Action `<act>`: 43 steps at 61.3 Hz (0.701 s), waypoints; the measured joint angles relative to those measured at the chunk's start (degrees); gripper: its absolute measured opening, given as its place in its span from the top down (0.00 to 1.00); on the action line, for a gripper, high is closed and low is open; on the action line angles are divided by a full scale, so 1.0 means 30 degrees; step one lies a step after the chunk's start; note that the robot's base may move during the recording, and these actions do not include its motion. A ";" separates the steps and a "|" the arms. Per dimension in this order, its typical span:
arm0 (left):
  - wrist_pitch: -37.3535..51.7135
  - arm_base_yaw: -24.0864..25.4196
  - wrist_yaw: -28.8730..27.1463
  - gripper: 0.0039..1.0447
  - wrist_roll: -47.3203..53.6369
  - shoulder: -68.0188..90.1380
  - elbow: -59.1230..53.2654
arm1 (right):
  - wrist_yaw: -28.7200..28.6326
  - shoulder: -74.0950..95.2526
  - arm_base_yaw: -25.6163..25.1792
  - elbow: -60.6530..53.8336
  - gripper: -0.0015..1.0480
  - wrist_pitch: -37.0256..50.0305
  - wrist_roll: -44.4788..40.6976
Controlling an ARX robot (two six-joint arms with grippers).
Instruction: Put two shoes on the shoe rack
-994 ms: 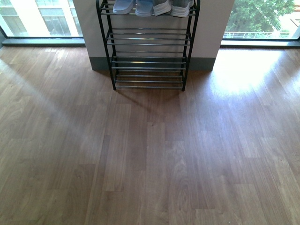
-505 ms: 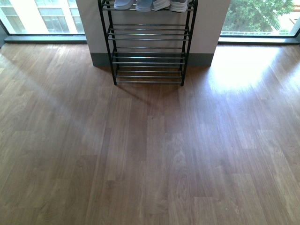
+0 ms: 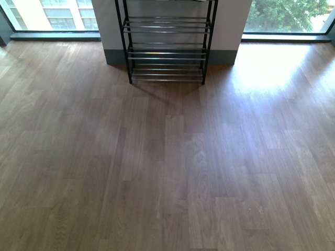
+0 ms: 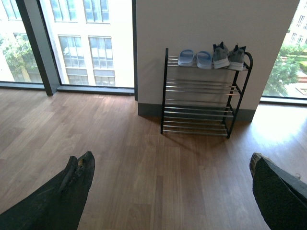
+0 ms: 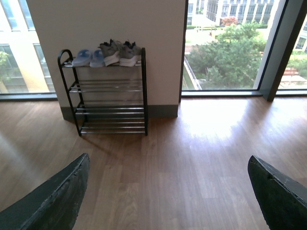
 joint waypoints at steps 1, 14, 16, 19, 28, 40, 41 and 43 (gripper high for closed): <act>0.0000 0.0000 0.0000 0.09 0.0007 0.0000 0.0000 | -0.0007 0.0000 0.0000 0.0000 0.09 0.0000 0.0000; 0.0000 0.0000 0.0000 0.09 0.0036 0.0000 0.0000 | -0.0007 0.0000 0.0000 0.0000 0.09 0.0000 0.0007; 0.0000 0.0000 0.0000 0.09 0.0029 0.0000 0.0000 | -0.0007 0.0000 0.0000 0.0000 0.09 0.0000 0.0000; 0.0000 0.0000 0.0007 0.09 0.0029 0.0000 0.0000 | -0.0015 0.0000 0.0000 0.0000 0.09 0.0000 0.0000; 0.0000 0.0000 0.0000 0.09 0.0029 0.0000 0.0000 | -0.0007 0.0000 0.0000 0.0000 0.09 0.0000 0.0000; 0.0000 0.0000 0.0000 0.09 0.0029 0.0000 0.0000 | -0.0007 0.0000 0.0000 0.0000 0.09 0.0000 0.0000; 0.0000 0.0000 0.0000 0.09 0.0036 0.0000 0.0000 | -0.0007 0.0000 0.0000 0.0000 0.09 0.0000 0.0000; 0.0000 0.0000 0.0000 0.09 0.0029 0.0000 0.0000 | -0.0015 0.0000 0.0000 0.0000 0.09 0.0000 0.0000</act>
